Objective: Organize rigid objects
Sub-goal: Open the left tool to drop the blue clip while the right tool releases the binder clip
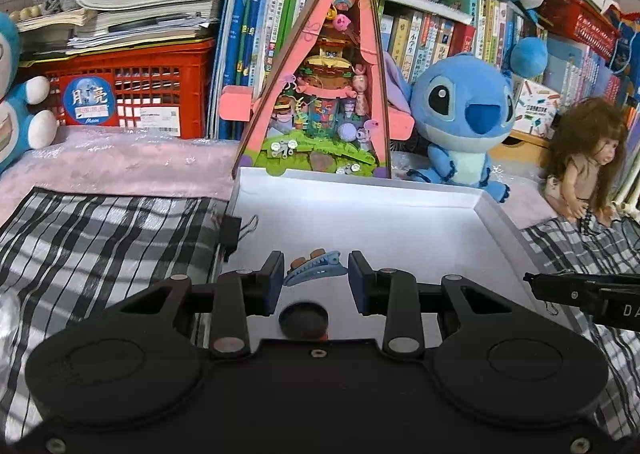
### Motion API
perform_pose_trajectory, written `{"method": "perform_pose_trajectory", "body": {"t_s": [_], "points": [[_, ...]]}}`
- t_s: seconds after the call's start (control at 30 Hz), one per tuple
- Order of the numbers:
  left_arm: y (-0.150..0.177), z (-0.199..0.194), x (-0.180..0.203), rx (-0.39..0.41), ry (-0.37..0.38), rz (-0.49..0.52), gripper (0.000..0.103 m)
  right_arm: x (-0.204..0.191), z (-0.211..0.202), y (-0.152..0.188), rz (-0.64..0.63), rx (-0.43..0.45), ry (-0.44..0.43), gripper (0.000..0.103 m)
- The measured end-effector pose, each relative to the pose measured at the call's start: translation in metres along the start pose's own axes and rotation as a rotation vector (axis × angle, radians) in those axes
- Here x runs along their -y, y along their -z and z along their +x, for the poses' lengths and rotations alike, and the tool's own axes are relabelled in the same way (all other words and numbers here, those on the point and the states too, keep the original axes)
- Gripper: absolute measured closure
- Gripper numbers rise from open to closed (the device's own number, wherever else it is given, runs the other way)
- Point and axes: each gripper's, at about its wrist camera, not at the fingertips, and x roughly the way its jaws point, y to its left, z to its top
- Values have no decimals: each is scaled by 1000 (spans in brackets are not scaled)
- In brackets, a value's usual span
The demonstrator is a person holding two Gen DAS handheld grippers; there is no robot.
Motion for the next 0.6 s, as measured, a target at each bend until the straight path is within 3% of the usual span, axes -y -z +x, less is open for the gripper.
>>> {"method": "perform_pose_trajectory", "body": {"t_s": [0.27, 0.6], "points": [[-1, 38, 4, -36, -49, 8, 70, -3, 44, -13, 11, -48, 51, 65], [4, 51, 4, -58, -79, 42, 70, -6, 70, -15, 6, -86, 85, 65]]}}
